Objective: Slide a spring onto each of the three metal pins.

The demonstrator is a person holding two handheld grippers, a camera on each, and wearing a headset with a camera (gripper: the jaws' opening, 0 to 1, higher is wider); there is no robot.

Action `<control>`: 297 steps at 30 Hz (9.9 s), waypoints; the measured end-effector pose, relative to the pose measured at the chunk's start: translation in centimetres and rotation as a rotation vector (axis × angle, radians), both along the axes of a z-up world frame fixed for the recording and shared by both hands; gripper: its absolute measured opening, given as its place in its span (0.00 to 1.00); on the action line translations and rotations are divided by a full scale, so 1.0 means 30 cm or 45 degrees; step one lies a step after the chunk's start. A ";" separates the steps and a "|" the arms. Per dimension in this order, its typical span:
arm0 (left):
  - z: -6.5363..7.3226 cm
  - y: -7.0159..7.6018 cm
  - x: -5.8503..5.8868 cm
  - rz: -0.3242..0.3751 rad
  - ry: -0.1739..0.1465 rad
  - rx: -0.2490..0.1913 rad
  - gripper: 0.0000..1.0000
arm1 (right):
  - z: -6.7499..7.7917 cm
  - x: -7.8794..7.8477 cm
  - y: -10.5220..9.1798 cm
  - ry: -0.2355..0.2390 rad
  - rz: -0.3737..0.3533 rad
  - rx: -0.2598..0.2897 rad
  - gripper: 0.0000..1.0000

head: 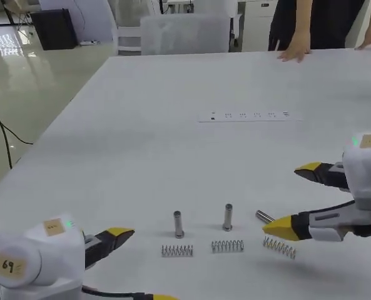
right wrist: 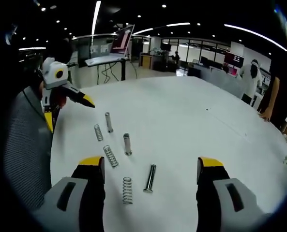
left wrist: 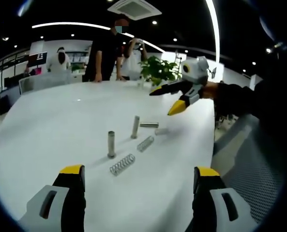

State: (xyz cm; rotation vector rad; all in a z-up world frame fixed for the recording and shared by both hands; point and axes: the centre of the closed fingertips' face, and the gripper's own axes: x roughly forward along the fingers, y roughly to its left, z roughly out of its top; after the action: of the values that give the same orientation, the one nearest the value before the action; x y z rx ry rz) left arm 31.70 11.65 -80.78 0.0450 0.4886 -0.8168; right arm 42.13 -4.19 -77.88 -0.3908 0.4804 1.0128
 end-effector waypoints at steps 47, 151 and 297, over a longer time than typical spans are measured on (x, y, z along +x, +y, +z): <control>0.013 -0.006 0.009 -0.005 -0.017 -0.012 0.87 | -0.157 0.060 0.022 0.391 -0.221 -0.249 0.05; 0.000 -0.014 -0.005 -0.031 -0.006 0.010 0.85 | -0.022 0.037 -0.057 0.200 -0.308 -0.081 0.28; 0.116 -0.014 0.007 -0.032 -0.107 -0.025 0.73 | -0.177 -0.221 0.007 0.412 0.047 -0.436 0.07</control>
State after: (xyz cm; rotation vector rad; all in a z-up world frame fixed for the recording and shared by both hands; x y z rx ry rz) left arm 31.92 11.23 -77.30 0.0674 0.4011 -0.8409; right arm 35.51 -3.99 -83.20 -0.5442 0.9479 1.0355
